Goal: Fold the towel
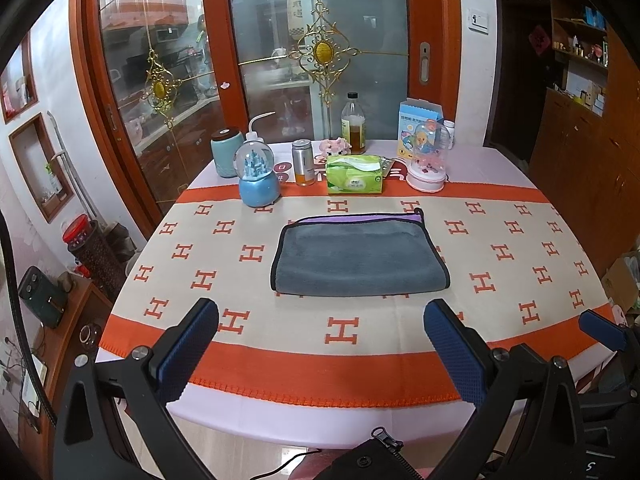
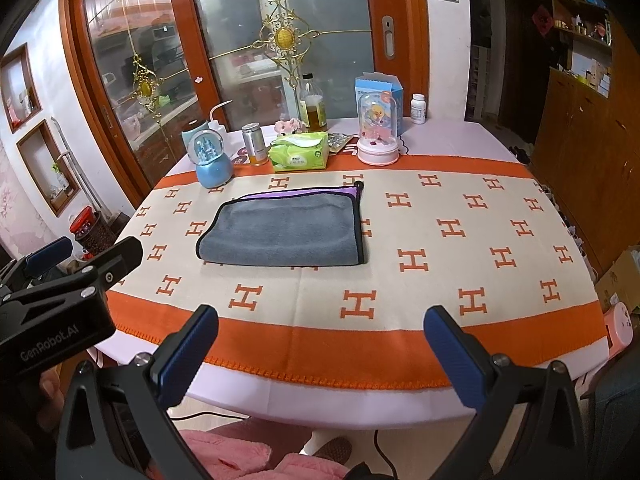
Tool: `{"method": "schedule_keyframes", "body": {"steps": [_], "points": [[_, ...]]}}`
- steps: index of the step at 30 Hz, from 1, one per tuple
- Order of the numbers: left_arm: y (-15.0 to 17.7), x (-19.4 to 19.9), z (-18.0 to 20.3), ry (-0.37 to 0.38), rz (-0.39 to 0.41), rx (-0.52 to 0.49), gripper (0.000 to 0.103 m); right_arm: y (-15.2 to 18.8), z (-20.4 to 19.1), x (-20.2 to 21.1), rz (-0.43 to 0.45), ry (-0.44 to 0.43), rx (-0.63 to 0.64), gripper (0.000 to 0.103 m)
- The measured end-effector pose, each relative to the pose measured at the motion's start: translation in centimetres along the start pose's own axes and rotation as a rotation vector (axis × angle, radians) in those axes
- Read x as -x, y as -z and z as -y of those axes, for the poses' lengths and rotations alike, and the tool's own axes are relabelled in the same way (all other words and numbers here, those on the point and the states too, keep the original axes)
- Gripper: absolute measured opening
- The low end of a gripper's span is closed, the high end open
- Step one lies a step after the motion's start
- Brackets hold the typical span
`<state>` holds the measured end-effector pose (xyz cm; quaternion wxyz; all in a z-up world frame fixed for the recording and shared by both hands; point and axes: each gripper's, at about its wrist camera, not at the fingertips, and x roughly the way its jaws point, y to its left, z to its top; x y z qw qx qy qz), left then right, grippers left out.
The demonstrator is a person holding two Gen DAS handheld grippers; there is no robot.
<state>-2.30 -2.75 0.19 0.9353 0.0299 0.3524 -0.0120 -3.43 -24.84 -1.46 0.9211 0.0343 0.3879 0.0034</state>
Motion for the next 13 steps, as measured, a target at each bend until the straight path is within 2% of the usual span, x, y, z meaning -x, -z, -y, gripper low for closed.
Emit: {"method": "schedule_keyframes", "body": {"steps": [13], "points": [[0.0,-0.03,0.09,0.001,-0.001,-0.001,0.102,0.32,0.27,-0.09,-0.003,0.0,0.001,0.103]]}}
